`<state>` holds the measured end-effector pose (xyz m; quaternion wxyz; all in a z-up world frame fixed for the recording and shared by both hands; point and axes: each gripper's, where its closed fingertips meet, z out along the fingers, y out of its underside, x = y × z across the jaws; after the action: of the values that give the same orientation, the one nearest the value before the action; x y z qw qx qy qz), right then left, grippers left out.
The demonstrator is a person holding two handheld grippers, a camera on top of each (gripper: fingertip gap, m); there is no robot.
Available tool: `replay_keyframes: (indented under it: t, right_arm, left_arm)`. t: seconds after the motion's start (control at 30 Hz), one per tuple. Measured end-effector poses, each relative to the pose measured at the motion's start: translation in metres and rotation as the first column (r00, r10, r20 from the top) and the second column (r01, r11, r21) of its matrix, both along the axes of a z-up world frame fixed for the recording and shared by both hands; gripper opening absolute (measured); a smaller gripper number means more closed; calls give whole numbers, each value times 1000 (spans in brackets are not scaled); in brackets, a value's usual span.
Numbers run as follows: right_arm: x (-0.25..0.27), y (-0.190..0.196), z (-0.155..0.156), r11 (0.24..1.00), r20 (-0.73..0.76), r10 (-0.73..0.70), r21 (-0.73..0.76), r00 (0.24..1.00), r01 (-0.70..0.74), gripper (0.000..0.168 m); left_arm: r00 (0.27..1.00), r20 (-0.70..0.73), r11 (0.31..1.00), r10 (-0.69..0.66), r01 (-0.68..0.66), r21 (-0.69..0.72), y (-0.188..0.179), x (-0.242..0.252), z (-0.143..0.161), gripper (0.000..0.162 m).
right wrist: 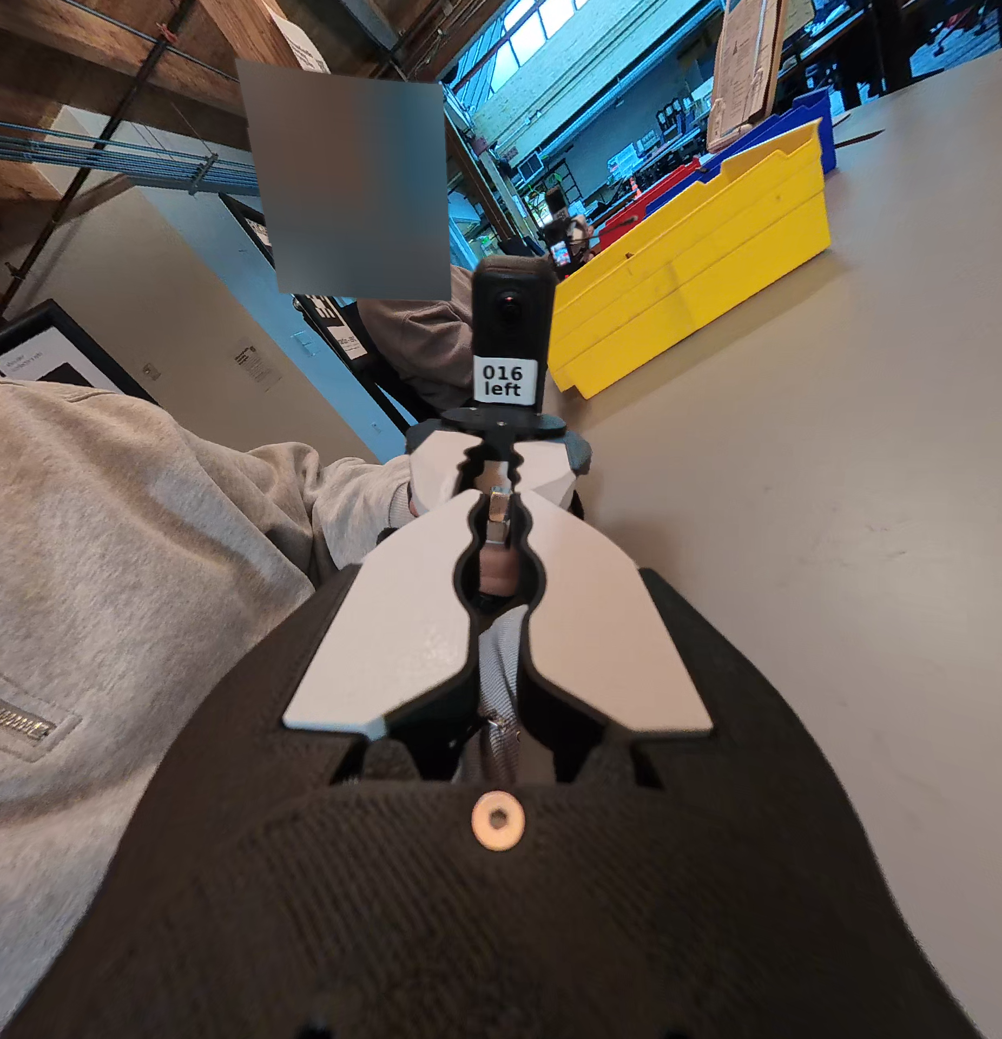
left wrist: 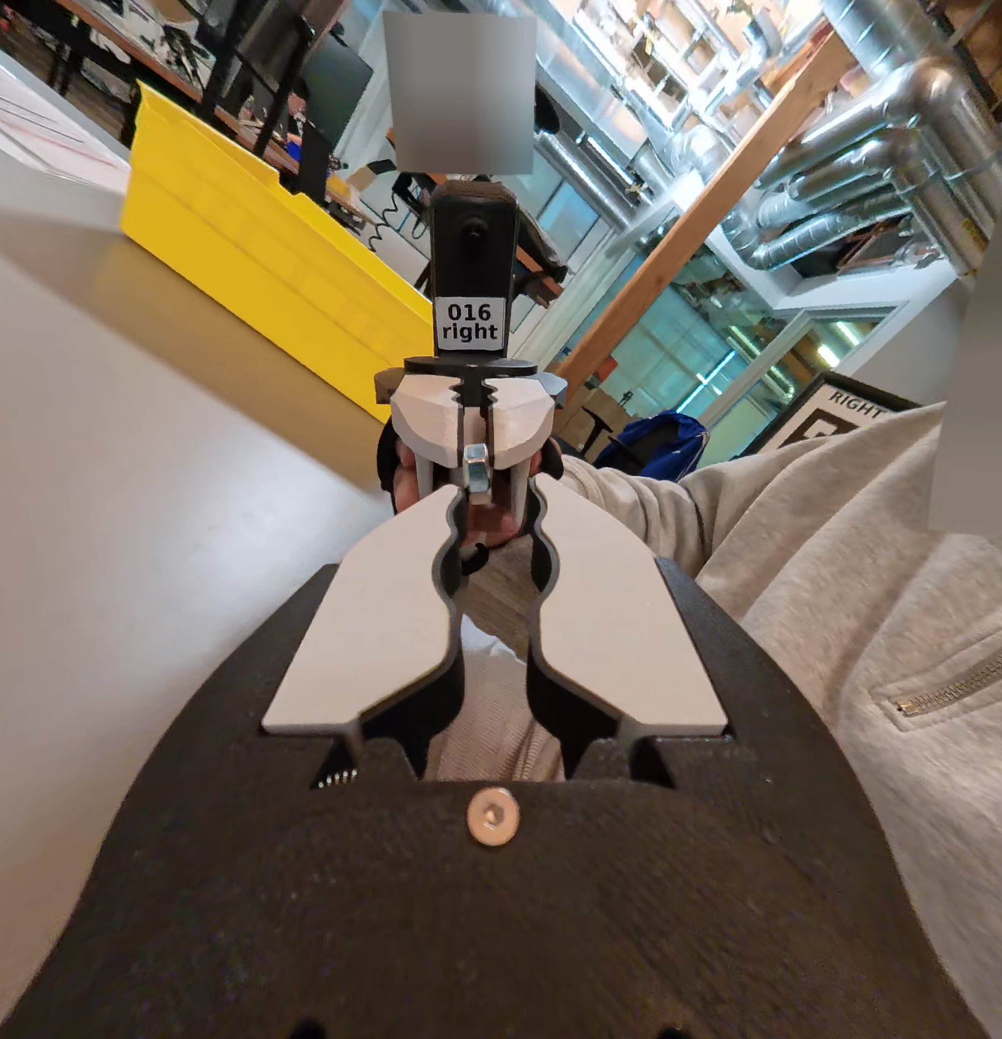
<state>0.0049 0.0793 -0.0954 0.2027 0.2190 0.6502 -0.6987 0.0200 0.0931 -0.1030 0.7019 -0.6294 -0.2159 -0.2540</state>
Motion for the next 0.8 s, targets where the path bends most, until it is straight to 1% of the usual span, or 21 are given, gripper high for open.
replay_keyframes:
  t: [0.13, 0.27, 0.37, 0.4, 0.43, 0.47, 0.5, 0.6, 0.7, 0.73, 0.8]
  right_arm:
    - [5, -2, 3, 1000, -31, 25, 5, 999, -25, 8]
    - [10, -4, 3, 999, -40, 52, -1, 998, -52, 8]
    - [11, -3, 5, 998, -58, 51, -22, 997, -52, 9]
    - [10, -2, 5, 999, -93, 30, -24, 995, -32, 12]
    - [5, -1, 5, 1000, -148, -20, -18, 989, 18, 23]
    - [0, 1, 6, 997, -222, -72, -14, 973, 70, 37]
    - [-3, 3, 7, 993, -302, -113, 0, 946, 119, 42]
    - [-6, 7, 10, 971, -540, -171, 49, 824, 234, 42]
    - [-4, 4, 8, 949, -693, -167, 79, 701, 304, 38]
    - [-2, 1, 5, 947, -716, -150, 93, 682, 306, 35]
    - [2, -5, -3, 947, -724, -105, 137, 682, 290, 34]
  left_arm:
    - [998, 58, 999, -38, 35, 36, -3, 0, 1, 10]
    - [996, 45, 997, -73, 72, 24, -5, 6, 1, 10]
    - [996, 51, 997, -77, 76, 28, -4, 7, 2, 10]
    - [995, 64, 997, -72, 69, 37, -4, 6, 3, 10]
    - [993, 87, 996, -74, 69, 58, -4, 5, 5, 9]
    - [990, 118, 994, -77, 67, 88, -5, 4, 8, 10]
    - [985, 159, 991, -74, 56, 120, -7, 0, 11, 10]
    - [958, 275, 982, -81, 30, 184, -13, -10, 13, 10]
    - [915, 377, 976, -143, 67, 207, -15, -12, 9, 9]
    - [903, 403, 976, -150, 69, 208, -15, -13, 7, 9]
    - [888, 433, 978, -157, 78, 194, -13, -12, 2, 9]
